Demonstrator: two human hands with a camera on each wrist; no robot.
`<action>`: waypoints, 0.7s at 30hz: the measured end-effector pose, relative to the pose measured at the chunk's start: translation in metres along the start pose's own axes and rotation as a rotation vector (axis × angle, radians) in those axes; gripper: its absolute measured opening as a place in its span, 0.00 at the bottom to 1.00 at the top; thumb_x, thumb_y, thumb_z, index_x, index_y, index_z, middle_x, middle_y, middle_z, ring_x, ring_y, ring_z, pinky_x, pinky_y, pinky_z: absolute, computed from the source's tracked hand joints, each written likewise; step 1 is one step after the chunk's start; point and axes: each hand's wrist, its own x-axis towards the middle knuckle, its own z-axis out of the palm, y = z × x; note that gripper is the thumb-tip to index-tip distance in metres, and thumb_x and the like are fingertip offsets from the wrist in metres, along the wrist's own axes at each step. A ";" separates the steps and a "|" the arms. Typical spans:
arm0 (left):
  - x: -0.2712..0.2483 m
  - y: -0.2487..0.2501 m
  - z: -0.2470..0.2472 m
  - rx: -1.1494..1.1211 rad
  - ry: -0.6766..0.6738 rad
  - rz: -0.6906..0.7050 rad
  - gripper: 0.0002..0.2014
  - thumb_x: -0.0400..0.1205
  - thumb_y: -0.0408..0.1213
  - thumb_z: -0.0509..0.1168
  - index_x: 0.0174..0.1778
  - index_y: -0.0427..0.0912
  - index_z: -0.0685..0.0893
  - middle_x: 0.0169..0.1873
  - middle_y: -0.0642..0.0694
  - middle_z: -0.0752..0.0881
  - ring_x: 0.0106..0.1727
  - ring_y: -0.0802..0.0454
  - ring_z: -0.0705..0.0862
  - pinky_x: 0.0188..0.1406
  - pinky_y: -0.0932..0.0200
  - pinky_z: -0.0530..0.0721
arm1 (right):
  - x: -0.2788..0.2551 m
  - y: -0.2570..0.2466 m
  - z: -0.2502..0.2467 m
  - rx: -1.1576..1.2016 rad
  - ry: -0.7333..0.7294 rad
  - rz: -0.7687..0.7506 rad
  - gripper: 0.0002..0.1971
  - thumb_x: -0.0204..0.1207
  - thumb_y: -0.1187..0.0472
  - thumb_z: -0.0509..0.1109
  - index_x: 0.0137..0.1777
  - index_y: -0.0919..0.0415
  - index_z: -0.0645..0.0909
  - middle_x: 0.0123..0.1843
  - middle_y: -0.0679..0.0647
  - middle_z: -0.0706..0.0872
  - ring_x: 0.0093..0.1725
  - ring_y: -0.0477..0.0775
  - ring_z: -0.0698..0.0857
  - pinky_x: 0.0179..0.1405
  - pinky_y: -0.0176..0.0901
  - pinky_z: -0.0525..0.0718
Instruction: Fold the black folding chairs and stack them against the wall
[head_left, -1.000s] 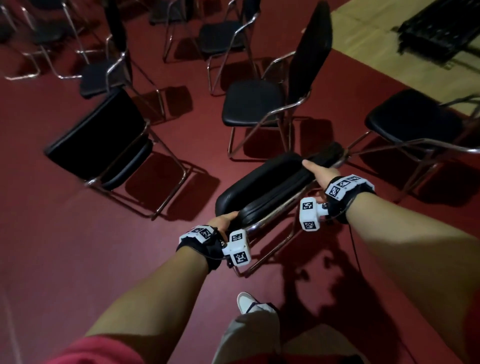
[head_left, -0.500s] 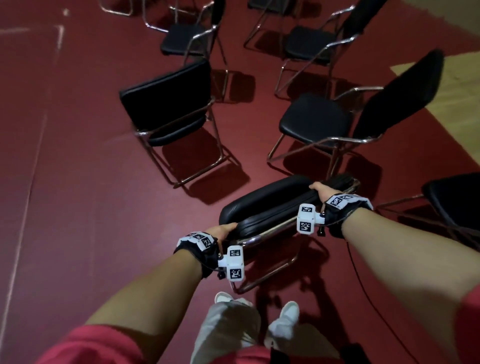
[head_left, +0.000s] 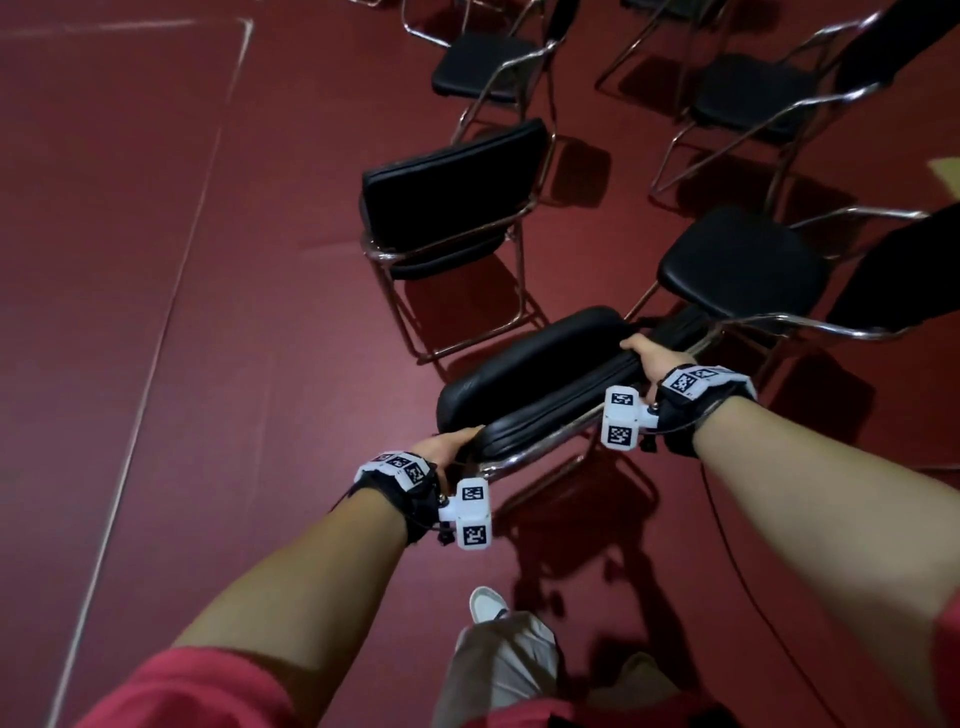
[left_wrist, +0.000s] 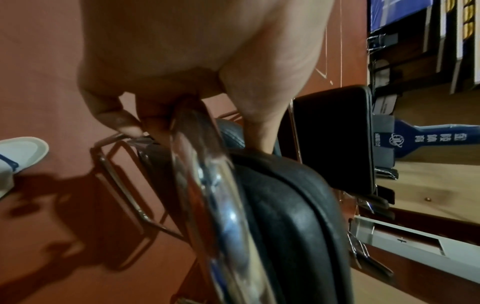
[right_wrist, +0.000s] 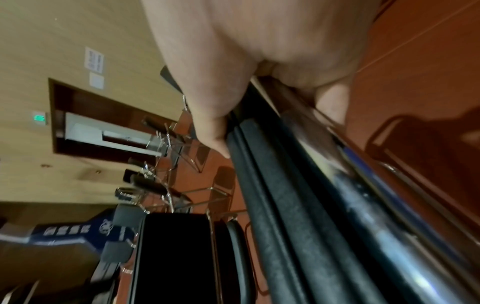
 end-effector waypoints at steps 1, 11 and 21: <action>-0.004 -0.002 -0.003 0.010 0.018 0.014 0.16 0.77 0.45 0.77 0.52 0.35 0.89 0.43 0.37 0.90 0.47 0.40 0.86 0.65 0.44 0.80 | -0.001 -0.002 0.005 0.016 -0.013 -0.016 0.34 0.44 0.40 0.82 0.44 0.65 0.83 0.33 0.63 0.88 0.31 0.65 0.89 0.42 0.65 0.90; 0.026 -0.079 0.021 -0.096 0.061 -0.034 0.45 0.51 0.48 0.91 0.64 0.37 0.87 0.58 0.27 0.86 0.62 0.28 0.82 0.76 0.26 0.70 | -0.003 0.015 -0.017 0.030 -0.170 -0.047 0.19 0.60 0.54 0.82 0.41 0.67 0.81 0.37 0.65 0.88 0.39 0.69 0.90 0.43 0.71 0.89; -0.004 -0.161 0.173 -0.040 0.199 -0.140 0.15 0.80 0.42 0.74 0.46 0.33 0.82 0.42 0.37 0.80 0.39 0.39 0.81 0.46 0.48 0.81 | 0.063 0.125 -0.161 -0.052 -0.295 0.164 0.29 0.56 0.46 0.79 0.53 0.65 0.84 0.39 0.63 0.89 0.29 0.64 0.88 0.30 0.55 0.87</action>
